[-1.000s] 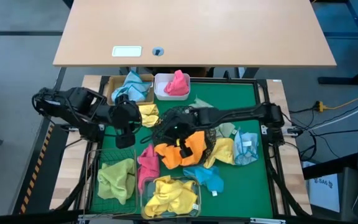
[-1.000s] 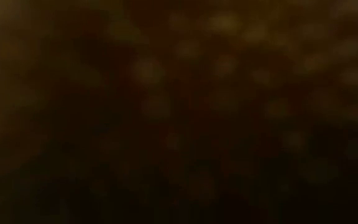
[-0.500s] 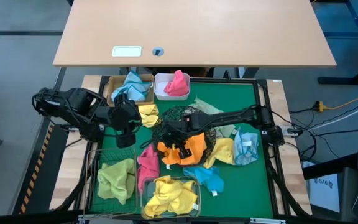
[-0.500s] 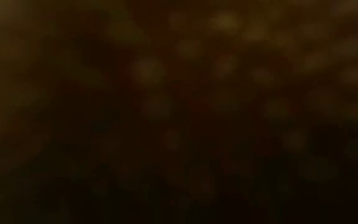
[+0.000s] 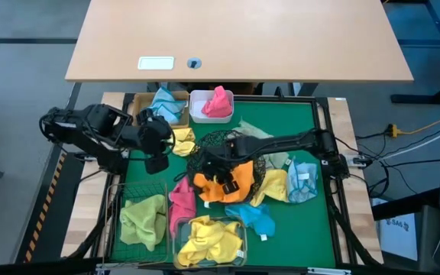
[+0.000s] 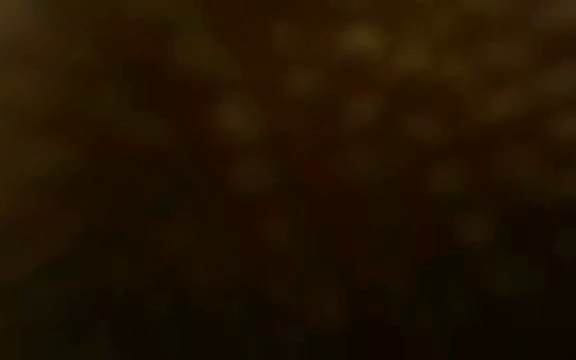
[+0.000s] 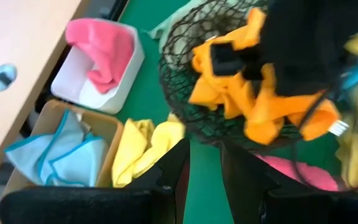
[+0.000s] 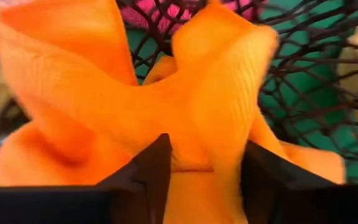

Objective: Sort microfiber towel by color & place in baskets
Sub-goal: Put the orange towel into the black wire basket, then put the yellow towel into the transparent bin

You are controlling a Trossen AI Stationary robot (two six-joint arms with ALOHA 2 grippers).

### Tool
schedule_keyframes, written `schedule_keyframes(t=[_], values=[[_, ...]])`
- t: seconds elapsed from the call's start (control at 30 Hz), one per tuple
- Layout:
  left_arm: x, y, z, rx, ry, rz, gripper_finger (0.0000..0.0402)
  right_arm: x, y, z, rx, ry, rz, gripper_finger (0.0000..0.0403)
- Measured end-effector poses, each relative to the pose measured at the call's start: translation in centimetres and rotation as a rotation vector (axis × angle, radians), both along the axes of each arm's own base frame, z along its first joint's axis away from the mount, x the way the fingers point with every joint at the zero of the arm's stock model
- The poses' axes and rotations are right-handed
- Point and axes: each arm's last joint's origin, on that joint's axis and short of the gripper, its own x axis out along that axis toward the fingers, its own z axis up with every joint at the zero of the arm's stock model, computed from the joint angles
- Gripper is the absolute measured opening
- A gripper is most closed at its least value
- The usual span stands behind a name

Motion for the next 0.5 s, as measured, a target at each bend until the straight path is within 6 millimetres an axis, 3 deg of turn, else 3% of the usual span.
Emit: schedule_keyframes(t=[0.2,0.5], values=[[0.0,1.0,-0.1,0.004,0.017,0.049,0.0085,-0.5,0.3,4.3,0.019,-0.004,0.015,0.0188],[-0.2,2.1,-1.5,0.019,0.080,0.095,0.0086,-2.4,1.4,10.3,0.040,-0.055,0.051,0.0189]])
